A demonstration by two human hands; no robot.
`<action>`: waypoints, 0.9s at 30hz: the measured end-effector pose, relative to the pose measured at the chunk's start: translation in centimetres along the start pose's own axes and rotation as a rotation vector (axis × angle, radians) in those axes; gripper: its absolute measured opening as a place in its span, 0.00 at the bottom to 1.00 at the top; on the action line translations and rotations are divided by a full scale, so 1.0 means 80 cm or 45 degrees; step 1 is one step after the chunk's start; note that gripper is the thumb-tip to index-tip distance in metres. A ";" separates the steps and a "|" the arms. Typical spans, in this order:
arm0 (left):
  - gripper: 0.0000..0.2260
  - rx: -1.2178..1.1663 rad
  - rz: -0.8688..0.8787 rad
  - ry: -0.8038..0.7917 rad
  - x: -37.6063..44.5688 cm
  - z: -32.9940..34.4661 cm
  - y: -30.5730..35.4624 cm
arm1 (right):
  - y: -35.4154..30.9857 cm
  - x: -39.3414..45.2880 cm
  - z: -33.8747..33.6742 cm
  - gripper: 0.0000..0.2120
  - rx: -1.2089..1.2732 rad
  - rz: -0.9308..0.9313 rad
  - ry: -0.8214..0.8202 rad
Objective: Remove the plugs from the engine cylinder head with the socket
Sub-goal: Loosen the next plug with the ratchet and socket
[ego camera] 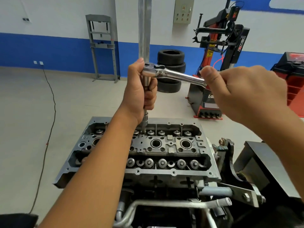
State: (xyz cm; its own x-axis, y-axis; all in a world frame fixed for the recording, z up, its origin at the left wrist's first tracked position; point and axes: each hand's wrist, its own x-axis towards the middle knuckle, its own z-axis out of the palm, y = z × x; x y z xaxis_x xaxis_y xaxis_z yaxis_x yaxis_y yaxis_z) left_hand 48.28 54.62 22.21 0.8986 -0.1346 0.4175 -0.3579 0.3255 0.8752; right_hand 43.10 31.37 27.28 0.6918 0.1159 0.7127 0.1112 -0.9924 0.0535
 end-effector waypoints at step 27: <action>0.28 0.152 0.121 0.267 -0.022 0.021 0.006 | 0.026 0.096 0.068 0.34 0.289 -0.333 0.199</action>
State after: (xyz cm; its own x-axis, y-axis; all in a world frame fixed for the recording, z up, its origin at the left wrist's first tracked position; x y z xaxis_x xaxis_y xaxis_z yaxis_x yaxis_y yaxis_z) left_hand 46.07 53.45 22.31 0.8882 0.0927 0.4500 -0.4592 0.2128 0.8625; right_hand 52.52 30.45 29.03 0.5040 0.3391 0.7943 0.4372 -0.8933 0.1040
